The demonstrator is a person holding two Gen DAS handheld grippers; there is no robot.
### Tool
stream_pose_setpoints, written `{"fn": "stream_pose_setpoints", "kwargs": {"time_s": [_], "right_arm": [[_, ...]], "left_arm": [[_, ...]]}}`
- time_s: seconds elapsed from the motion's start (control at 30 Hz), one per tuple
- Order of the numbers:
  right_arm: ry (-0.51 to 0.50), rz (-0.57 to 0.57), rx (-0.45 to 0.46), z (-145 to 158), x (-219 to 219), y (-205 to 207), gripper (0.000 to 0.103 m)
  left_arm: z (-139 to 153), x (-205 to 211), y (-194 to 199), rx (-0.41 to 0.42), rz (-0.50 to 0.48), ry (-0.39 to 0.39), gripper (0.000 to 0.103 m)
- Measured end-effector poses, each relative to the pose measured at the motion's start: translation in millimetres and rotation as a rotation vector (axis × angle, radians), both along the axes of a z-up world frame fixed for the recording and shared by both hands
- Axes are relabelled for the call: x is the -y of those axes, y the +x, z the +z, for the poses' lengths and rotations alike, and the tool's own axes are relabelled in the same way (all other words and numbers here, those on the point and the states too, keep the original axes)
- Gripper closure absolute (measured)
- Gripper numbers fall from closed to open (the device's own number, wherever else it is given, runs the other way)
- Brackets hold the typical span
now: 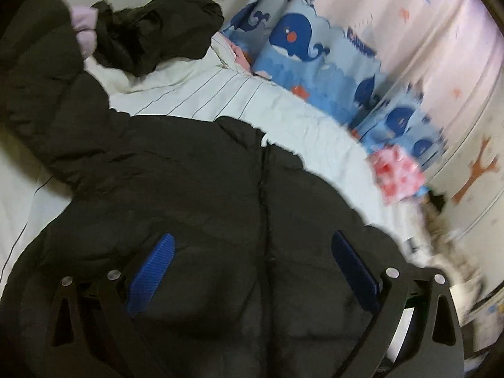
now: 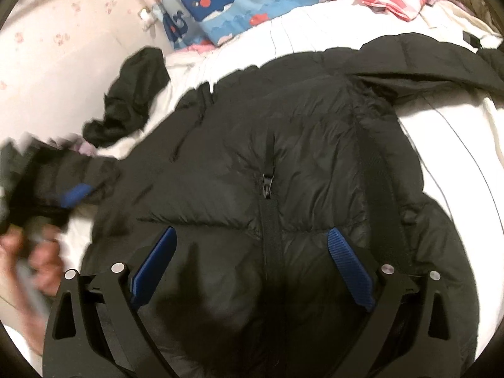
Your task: Fold large clothes
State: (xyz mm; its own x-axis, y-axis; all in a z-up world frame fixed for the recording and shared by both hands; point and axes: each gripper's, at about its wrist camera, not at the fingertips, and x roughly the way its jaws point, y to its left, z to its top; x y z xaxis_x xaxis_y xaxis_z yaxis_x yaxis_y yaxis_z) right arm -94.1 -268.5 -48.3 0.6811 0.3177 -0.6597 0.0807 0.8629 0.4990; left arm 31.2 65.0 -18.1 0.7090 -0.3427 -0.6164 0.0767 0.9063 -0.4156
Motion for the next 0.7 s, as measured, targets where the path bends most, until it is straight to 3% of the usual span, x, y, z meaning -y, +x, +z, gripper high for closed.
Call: {"fn": "stream_pose_setpoints", "kwargs": {"time_s": [0.1, 0.2, 0.3, 0.5, 0.6, 0.7], "right_arm": [[0.049, -0.018, 0.068, 19.2, 32.0, -8.7, 0.009], [0.130, -0.141, 0.117, 29.6, 93.4, -22.6, 0.007], [0.088, -0.284, 0.120, 35.3, 161.1, -34.5, 0.007], [0.075, -0.675, 0.118, 45.8, 348.6, -67.6, 0.007], [0.034, -0.775, 0.140, 57.3, 407.3, -71.9, 0.007], [0.051, -0.780, 0.144, 55.8, 438.7, -65.2, 0.007]], "left_arm": [[-23.8, 23.0, 7.5, -0.044, -0.024, 0.135, 0.007], [-29.5, 26.8, 4.7, -0.042, -0.041, 0.199, 0.007], [-30.6, 26.6, -1.1, -0.038, -0.057, 0.210, 0.007], [-34.3, 21.2, -0.4, -0.066, -0.047, 0.182, 0.007], [-33.9, 24.4, 0.1, -0.064, -0.043, 0.180, 0.007], [-34.4, 31.5, -0.1, -0.060, -0.056, 0.195, 0.007]]}}
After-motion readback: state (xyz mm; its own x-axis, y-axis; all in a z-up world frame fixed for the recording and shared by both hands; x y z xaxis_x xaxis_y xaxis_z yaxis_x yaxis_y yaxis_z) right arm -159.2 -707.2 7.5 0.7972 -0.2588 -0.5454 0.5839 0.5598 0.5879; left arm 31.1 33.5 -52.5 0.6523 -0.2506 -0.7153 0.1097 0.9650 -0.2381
